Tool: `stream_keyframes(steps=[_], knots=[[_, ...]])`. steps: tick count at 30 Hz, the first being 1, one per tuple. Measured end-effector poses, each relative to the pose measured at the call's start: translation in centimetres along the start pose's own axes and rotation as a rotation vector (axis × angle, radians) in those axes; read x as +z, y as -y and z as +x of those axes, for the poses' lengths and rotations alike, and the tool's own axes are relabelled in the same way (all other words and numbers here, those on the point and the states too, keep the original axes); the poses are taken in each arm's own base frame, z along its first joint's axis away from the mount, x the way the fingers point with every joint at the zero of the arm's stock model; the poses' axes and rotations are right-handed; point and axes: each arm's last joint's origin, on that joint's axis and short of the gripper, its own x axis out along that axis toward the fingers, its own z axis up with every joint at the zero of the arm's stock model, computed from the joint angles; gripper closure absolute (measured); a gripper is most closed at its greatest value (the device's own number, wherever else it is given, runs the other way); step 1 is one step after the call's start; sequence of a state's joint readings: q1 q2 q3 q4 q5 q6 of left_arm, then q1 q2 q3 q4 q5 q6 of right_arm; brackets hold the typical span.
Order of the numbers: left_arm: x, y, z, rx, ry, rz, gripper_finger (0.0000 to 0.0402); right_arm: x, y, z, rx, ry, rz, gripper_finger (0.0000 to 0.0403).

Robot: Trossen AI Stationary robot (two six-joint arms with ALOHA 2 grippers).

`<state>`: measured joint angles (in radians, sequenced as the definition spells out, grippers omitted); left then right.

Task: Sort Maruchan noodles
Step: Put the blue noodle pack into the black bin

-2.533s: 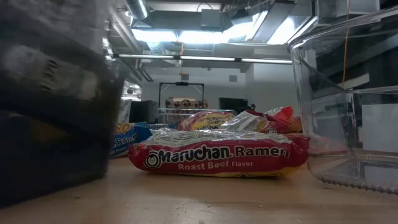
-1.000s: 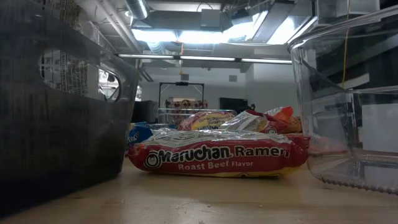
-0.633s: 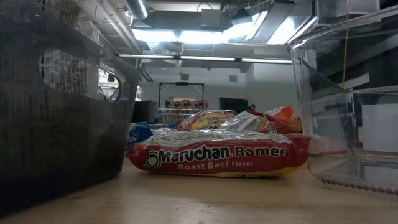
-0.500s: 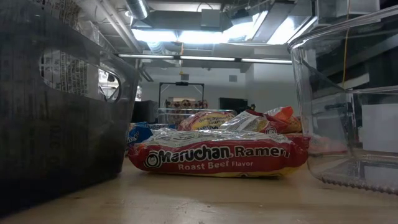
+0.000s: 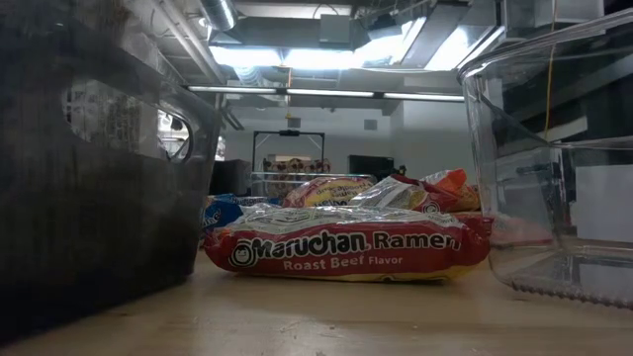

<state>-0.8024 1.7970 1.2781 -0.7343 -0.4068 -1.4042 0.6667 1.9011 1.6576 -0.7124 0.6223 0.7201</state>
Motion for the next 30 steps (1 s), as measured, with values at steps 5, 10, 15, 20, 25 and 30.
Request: stream_keyframes(steps=[5, 10, 15, 20, 25, 30], knots=[[0.2, 0.6, 0.4, -0.041, 0.027, 0.003, 0.0401, -1.1, -0.2, 2.3, 0.118, 0.039, 0.063, 0.0134], [0.6, 0.5, 0.5, -0.043, 0.036, 0.036, 0.0401, -2.2, 0.2, 3.8, 0.177, 0.020, 0.098, 0.0138], [1.1, 0.4, 0.7, -0.034, 0.051, 0.047, 0.0401, -3.0, 0.3, 4.4, 0.213, -0.033, 0.136, 0.0186], [1.6, 0.3, 0.9, -0.024, 0.072, 0.040, 0.0401, -4.0, -1.0, 6.4, 0.304, -0.063, 0.159, 0.0284], [1.7, 0.3, 0.9, -0.026, 0.071, 0.059, 0.0401, -4.8, -2.5, 8.6, 0.352, -0.056, 0.190, 0.0387], [1.6, 0.4, 0.9, -0.028, 0.067, 0.064, 0.0401, -5.0, -3.1, 10.0, 0.328, -0.041, 0.218, 0.0380]])
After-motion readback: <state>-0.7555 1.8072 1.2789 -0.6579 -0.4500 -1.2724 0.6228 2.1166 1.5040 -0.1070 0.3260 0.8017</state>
